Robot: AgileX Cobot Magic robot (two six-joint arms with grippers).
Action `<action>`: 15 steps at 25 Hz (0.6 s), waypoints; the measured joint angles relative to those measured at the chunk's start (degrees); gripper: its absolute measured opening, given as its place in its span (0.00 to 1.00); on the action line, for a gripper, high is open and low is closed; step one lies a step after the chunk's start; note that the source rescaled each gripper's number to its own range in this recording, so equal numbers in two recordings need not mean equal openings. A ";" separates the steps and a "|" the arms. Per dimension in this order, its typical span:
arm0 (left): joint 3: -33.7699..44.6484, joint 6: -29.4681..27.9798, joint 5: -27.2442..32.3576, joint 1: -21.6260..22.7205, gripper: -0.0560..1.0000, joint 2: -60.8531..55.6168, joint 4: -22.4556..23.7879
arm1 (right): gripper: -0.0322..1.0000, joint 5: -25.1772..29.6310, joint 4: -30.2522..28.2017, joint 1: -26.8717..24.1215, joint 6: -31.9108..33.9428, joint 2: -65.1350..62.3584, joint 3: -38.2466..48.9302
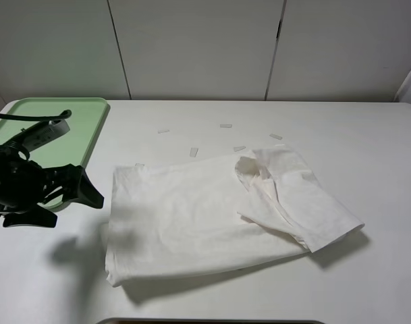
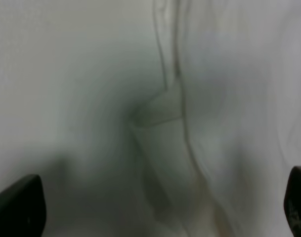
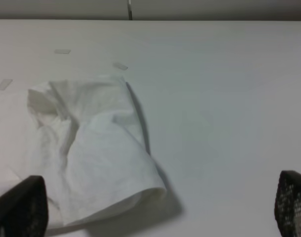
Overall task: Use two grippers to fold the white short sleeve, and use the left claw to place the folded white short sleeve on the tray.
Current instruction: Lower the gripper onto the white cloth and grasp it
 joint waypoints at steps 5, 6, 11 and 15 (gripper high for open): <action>-0.07 3.68 -3.20 -0.99 0.96 5.97 -4.15 | 1.00 0.00 0.00 0.00 0.00 0.00 0.00; -0.07 4.92 -4.02 -1.67 0.96 6.70 -5.49 | 1.00 0.00 0.00 0.00 0.00 0.00 0.00; -1.18 13.02 -6.92 -7.20 0.93 12.00 -15.68 | 1.00 0.00 0.00 0.00 0.00 0.00 0.00; -2.82 13.89 -7.18 -9.54 0.92 14.99 -17.99 | 1.00 0.00 0.00 0.00 0.00 0.00 0.00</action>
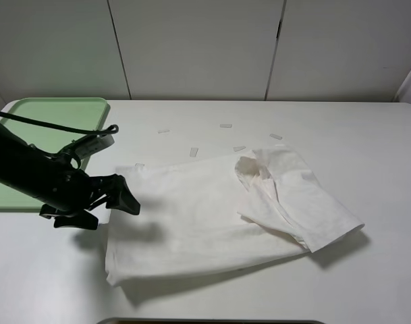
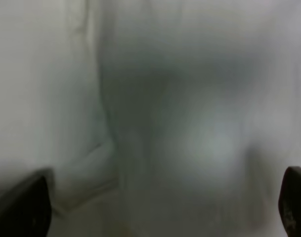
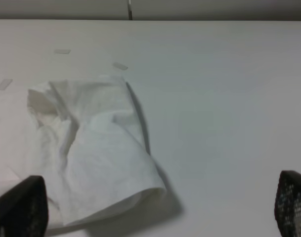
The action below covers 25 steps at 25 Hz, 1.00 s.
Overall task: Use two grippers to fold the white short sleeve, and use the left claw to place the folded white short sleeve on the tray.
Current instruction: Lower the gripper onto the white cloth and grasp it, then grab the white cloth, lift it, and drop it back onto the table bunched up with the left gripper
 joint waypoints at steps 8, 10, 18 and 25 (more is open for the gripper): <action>-5.11 0.13 -0.23 -3.88 0.89 6.32 -2.68 | 1.00 0.00 0.00 0.00 0.00 0.00 0.00; -5.74 0.13 -0.02 -4.04 0.76 7.45 -3.17 | 1.00 0.00 0.00 0.00 0.00 0.00 0.00; -5.74 0.13 -1.13 -4.04 0.19 8.89 -1.92 | 1.00 0.00 0.00 0.00 0.00 0.00 0.00; -9.88 -7.44 3.29 -1.51 0.06 8.89 12.84 | 1.00 0.00 0.00 0.00 0.00 0.00 0.00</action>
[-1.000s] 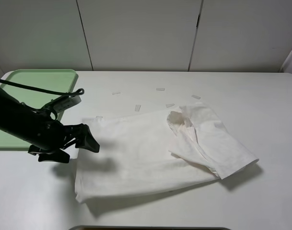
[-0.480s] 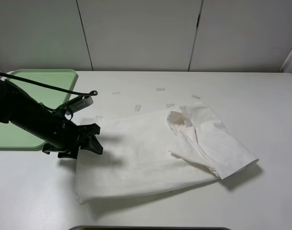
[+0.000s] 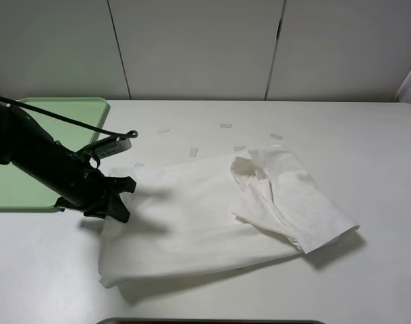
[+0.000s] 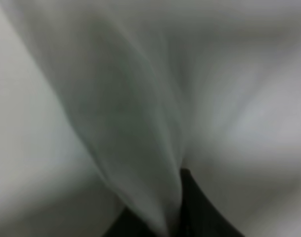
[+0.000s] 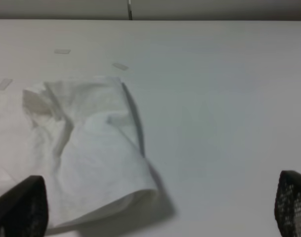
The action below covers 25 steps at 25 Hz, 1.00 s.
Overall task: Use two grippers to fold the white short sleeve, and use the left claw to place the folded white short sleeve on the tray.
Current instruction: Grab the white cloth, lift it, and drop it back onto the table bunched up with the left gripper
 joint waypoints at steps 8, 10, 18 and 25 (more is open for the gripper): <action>-18.79 -30.26 20.82 1.72 0.05 0.05 48.39 | 1.00 0.00 0.00 0.00 0.00 0.00 0.00; -23.28 -33.43 25.74 1.72 0.05 -0.01 56.95 | 1.00 0.00 0.00 0.00 0.00 0.00 0.00; -31.80 -34.92 31.99 1.72 0.05 -4.08 68.84 | 1.00 0.00 0.00 0.00 0.00 0.00 0.00; -32.60 -33.58 31.97 1.74 0.05 -5.25 63.69 | 1.00 0.00 0.00 0.00 0.00 0.00 0.00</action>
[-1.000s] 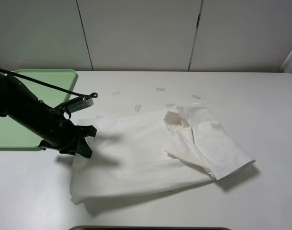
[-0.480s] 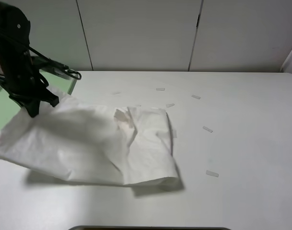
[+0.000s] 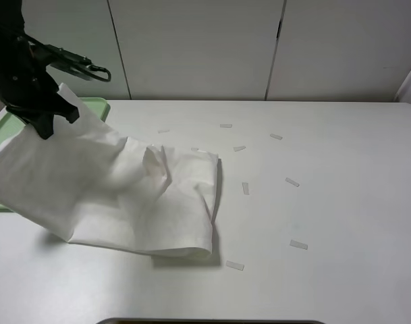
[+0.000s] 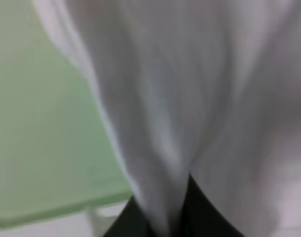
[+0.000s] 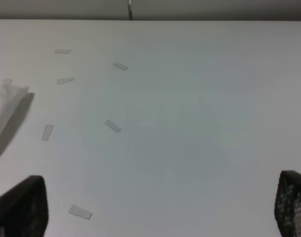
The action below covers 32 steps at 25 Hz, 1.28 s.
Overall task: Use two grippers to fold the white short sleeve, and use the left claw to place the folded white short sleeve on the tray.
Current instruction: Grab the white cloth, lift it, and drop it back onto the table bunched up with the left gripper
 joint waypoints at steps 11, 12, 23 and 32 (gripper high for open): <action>0.00 16.35 -6.05 -3.54 0.05 1.96 -31.49 | 1.00 0.00 0.00 0.00 0.00 0.00 0.00; 0.00 17.22 -6.05 -4.09 0.05 3.06 -33.27 | 1.00 0.00 0.00 0.00 0.00 0.00 0.00; 0.00 25.39 -9.74 -12.88 0.05 9.81 -46.58 | 1.00 0.00 0.00 0.00 0.00 0.00 0.00; 0.00 26.21 -10.99 -14.09 0.05 10.62 -51.67 | 1.00 0.00 0.00 0.00 0.00 0.00 0.00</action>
